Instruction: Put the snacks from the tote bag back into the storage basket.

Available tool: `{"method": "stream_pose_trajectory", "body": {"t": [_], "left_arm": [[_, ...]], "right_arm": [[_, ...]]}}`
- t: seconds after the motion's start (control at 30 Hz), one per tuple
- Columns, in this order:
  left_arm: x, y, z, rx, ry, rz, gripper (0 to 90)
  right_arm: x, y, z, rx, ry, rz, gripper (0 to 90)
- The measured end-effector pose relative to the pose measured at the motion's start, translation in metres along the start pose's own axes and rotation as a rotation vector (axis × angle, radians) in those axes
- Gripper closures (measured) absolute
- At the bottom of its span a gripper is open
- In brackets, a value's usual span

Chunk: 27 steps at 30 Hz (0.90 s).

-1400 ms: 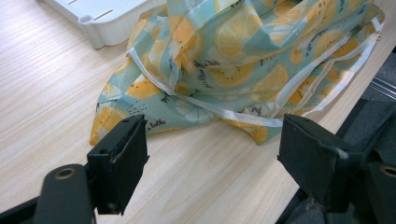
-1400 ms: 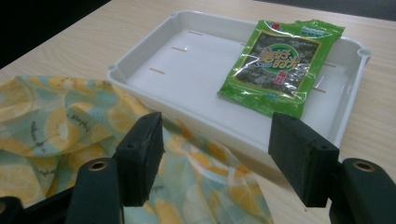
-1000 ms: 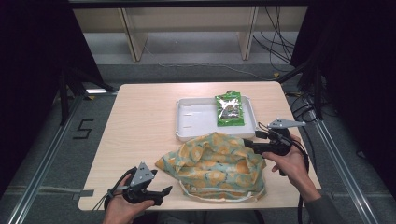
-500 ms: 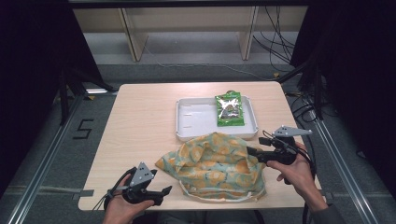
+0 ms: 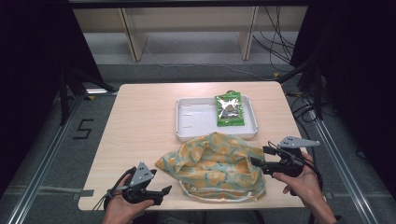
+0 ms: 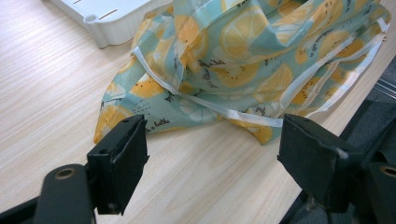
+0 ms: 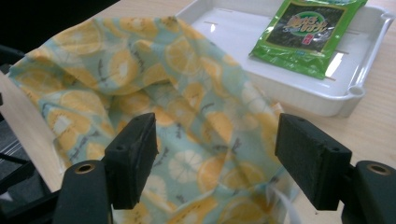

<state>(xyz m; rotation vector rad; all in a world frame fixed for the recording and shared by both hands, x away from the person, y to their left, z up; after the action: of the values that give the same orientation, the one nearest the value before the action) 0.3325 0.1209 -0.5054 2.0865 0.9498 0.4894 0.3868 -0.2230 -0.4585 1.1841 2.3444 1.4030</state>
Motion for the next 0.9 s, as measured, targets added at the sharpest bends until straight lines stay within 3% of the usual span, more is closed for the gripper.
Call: {"method": "stream_pose_trajectory", "body": {"t": [0.1, 0.2, 0.23, 0.33, 0.37, 0.4, 0.43, 0.53, 0.6, 0.63, 0.67, 0.77, 0.8, 0.83, 0.87, 0.9], "left_arm": [[0.001, 0.0, -0.001, 0.008, 0.003, 0.023, 23.3], [0.002, 0.0, -0.001, 0.007, 0.005, 0.02, 23.3], [0.002, 0.0, -0.001, 0.007, 0.008, 0.02, 23.3], [0.002, 0.0, 0.0, -0.003, 0.008, 0.015, 23.3], [0.002, 0.0, 0.0, -0.003, 0.007, 0.016, 23.3], [0.002, 0.0, 0.0, -0.003, 0.007, 0.016, 23.3], [0.002, 0.0, 0.0, -0.004, 0.004, 0.016, 23.3], [0.001, 0.0, 0.0, -0.003, 0.003, 0.017, 23.3], [0.002, 0.0, 0.0, -0.002, 0.003, 0.017, 23.3], [0.002, -0.001, 0.0, 0.001, 0.002, 0.02, 23.3], [0.002, -0.001, 0.0, 0.001, 0.002, 0.02, 23.3], [0.002, -0.001, 0.0, 0.001, 0.002, 0.019, 23.3], [0.001, 0.0, 0.0, 0.001, 0.002, 0.019, 23.3], [0.001, -0.001, 0.0, 0.002, 0.001, 0.022, 23.3], [0.0, -0.001, 0.0, 0.012, -0.008, 0.002, 23.3], [0.0, -0.001, 0.0, 0.008, -0.005, 0.007, 23.3]], "right_arm": [[0.003, -0.007, -0.001, 0.02, 0.007, -0.005, 29.6], [0.004, -0.012, -0.001, 0.025, 0.003, -0.03, 28.7], [0.007, -0.014, -0.003, 0.032, 0.001, -0.01, 28.4], [0.009, -0.017, -0.004, 0.022, 0.005, -0.027, 28.3], [0.011, -0.018, -0.005, 0.019, 0.01, -0.01, 28.2], [0.01, -0.018, -0.005, 0.011, 0.01, -0.034, 28.0], [0.013, -0.021, -0.007, 0.018, 0.006, -0.012, 27.7], [0.015, -0.026, -0.01, 0.028, 0.006, -0.008, 27.4], [0.015, -0.028, -0.01, 0.019, 0.023, -0.041, 27.2], [0.017, -0.03, -0.01, 0.016, 0.016, -0.004, 27.2], [0.015, -0.031, -0.012, 0.021, 0.004, -0.024, 27.1], [0.018, -0.037, -0.013, 0.021, 0.015, 0.004, 26.9], [0.018, -0.039, -0.014, 0.034, 0.011, 0.008, 26.8], [0.019, -0.039, -0.012, 0.013, 0.015, -0.001, 26.7], [0.018, -0.041, -0.014, 0.031, 0.013, -0.013, 26.4], [0.021, -0.043, -0.014, 0.031, 0.02, 0.002, 26.3]]}}
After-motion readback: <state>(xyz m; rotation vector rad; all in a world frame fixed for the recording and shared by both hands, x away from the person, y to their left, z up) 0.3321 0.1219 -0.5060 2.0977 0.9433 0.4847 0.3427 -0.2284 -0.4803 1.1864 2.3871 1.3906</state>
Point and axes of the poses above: each handheld gripper's, and its own axes: z roughly forward along the jaws, y roughly out of its top, x roughly to its left, the point moved 8 cm from there along z, roughly forward along the jaws, and after that the axes turned 5 degrees about y, right-handed, at the moved point
